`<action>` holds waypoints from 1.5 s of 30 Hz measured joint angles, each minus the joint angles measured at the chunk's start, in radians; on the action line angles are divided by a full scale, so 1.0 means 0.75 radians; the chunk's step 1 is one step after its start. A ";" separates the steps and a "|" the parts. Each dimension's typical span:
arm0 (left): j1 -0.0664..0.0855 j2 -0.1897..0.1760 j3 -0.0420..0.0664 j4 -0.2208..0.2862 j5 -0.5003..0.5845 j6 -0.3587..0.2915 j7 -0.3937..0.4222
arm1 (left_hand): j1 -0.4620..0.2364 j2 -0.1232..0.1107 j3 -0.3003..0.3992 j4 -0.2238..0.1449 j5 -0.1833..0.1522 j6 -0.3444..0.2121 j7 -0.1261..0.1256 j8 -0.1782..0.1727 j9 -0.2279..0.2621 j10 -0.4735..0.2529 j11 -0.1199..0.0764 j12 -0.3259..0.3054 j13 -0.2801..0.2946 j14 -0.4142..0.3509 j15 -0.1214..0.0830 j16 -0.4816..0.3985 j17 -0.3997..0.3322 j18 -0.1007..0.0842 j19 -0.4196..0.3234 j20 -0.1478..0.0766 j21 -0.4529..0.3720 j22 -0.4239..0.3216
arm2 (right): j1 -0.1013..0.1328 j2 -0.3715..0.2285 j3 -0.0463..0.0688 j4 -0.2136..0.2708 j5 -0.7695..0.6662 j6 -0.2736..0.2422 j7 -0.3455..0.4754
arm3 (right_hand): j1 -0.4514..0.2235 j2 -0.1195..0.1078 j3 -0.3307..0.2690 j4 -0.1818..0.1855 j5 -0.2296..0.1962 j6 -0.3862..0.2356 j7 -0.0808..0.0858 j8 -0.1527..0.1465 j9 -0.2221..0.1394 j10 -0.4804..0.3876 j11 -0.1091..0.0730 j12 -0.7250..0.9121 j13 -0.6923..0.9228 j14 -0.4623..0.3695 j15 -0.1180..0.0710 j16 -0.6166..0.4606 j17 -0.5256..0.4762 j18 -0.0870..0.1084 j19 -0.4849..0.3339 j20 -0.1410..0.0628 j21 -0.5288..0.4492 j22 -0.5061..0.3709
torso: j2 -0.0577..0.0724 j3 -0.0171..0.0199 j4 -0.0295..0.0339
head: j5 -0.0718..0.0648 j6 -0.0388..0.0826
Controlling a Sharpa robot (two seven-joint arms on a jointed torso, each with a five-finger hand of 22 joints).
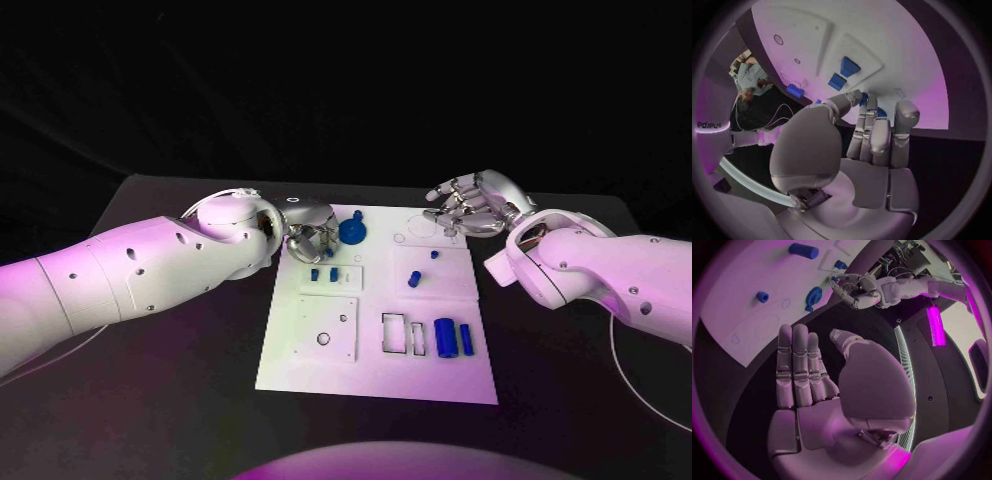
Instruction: Assemble the parts on the task board
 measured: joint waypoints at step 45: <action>-0.003 -0.173 0.015 0.079 0.727 -0.203 0.174 | -0.036 -0.004 -0.265 0.118 0.104 -0.175 0.073 -0.104 -0.118 -0.275 0.098 -0.063 -0.014 -0.415 0.081 -0.244 -0.664 0.052 -0.307 0.076 -0.567 -0.025 | 0.000 -0.044 0.000 -0.065 -0.562 0.303 -0.105 | -0.036 -0.024 0.176 -0.251 -0.055 0.143 -0.009 0.026 -0.058 0.025 0.006 -0.440 -0.306 0.227 -0.017 0.911 0.635 -0.061 0.328 -0.040 0.783 0.567 | -0.002 -0.0006 -0.0012 | -0.034 0.030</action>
